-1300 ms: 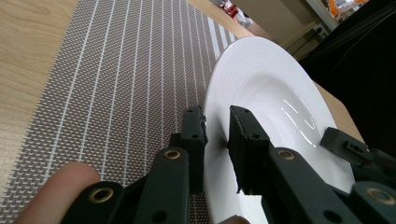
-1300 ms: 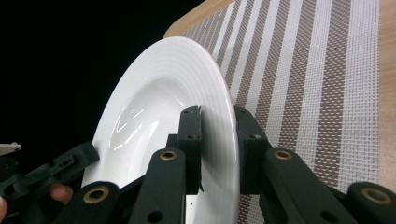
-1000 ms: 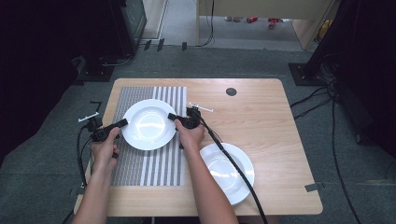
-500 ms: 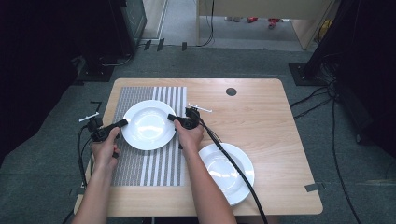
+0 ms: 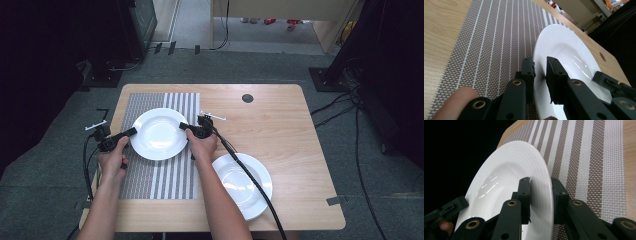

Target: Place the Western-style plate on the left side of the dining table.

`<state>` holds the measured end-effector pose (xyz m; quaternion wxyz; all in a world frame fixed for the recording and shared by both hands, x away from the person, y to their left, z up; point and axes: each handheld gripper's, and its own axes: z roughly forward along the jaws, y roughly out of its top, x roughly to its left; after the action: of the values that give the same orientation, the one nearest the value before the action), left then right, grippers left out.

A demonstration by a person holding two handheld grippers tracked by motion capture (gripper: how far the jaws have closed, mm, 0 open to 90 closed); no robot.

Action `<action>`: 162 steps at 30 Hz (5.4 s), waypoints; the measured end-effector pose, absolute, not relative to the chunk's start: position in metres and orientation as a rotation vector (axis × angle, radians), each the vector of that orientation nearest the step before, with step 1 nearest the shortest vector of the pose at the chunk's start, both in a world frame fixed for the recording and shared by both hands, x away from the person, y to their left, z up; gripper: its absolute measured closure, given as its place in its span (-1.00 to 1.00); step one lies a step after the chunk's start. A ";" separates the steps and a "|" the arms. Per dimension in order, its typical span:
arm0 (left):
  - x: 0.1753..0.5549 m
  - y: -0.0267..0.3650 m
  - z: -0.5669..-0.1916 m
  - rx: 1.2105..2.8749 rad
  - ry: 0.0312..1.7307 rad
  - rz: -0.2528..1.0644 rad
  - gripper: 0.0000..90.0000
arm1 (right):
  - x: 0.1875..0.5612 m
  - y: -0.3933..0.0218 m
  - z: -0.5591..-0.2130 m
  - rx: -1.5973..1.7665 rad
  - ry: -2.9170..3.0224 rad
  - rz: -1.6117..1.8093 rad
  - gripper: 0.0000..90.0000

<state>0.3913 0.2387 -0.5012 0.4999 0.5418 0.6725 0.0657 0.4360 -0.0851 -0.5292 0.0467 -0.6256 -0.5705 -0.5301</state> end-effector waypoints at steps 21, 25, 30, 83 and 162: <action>0.391 0.232 -0.504 1.367 1.643 0.247 0.65 | 0.435 -0.077 -0.528 -1.925 -1.887 -1.626 0.59; 0.389 0.229 -0.502 1.395 1.627 0.309 0.51 | 0.434 -0.075 -0.523 -1.918 -1.984 -1.643 0.41; 0.385 0.228 -0.487 1.378 1.594 0.376 0.14 | 0.433 -0.075 -0.510 -1.958 -2.072 -1.678 0.16; 0.247 0.219 -0.488 1.611 1.530 0.550 -0.65 | 0.318 -0.202 -0.437 -1.653 -2.335 -1.733 -0.58; 0.229 0.198 -0.518 1.875 1.520 0.670 -0.67 | 0.203 -0.456 -0.520 -2.341 -2.153 -1.477 -0.60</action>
<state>0.2286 0.1979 -0.5184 0.3132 0.7109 0.5763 0.2539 0.2030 -0.4562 -0.5198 -0.1818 -0.6565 -0.6037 -0.4142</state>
